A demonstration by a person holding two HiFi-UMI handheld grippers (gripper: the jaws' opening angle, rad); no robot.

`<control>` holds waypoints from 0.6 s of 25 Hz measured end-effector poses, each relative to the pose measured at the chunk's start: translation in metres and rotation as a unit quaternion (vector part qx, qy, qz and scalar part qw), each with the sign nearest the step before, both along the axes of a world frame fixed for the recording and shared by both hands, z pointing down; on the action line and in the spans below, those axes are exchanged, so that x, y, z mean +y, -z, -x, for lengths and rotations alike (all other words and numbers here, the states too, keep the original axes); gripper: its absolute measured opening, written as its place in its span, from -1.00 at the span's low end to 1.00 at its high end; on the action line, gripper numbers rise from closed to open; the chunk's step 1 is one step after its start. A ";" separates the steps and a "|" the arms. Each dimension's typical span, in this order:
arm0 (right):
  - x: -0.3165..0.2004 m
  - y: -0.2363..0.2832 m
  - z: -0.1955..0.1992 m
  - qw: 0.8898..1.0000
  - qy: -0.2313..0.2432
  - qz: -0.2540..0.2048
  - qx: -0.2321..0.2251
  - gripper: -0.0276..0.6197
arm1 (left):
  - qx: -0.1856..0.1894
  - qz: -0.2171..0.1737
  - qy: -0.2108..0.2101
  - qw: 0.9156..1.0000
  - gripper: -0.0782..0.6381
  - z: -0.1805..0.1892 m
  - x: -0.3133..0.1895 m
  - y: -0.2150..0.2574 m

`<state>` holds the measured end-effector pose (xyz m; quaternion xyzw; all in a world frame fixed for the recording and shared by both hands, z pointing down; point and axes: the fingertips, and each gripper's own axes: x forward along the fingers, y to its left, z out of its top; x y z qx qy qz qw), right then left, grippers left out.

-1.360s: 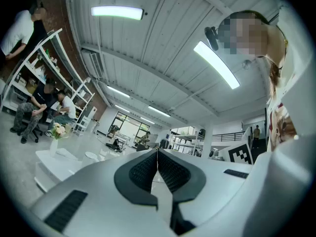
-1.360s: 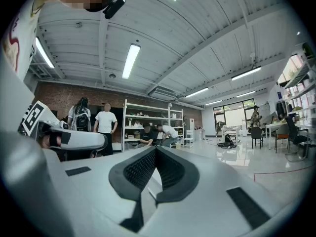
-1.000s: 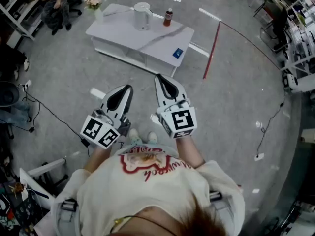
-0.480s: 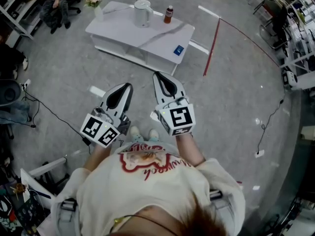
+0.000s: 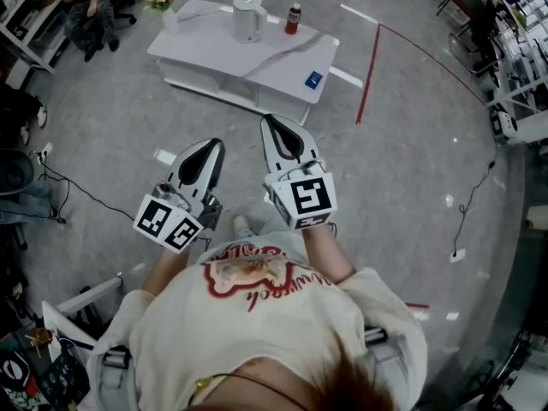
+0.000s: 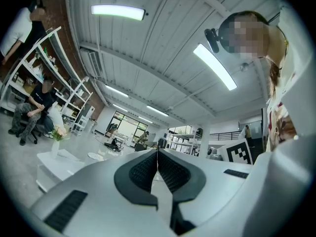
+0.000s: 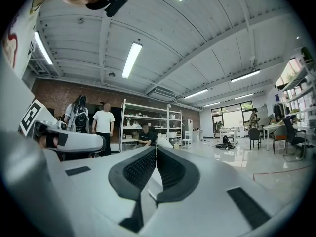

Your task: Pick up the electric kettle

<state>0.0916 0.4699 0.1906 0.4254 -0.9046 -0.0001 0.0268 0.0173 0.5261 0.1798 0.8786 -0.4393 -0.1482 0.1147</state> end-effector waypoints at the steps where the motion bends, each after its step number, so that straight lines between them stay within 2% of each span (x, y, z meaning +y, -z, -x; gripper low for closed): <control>1: 0.001 -0.001 0.003 1.000 -0.001 0.001 -0.001 -0.87 | -0.001 0.001 -0.001 1.000 -0.75 0.003 0.000 -0.001; 8: 0.002 0.005 0.004 1.000 -0.007 -0.008 0.004 -0.87 | -0.001 -0.001 -0.018 1.000 -0.75 0.001 -0.008 -0.002; 15: -0.028 0.006 -0.008 1.000 -0.019 -0.012 0.000 -0.87 | -0.002 -0.011 -0.025 1.000 -0.75 -0.008 -0.033 0.003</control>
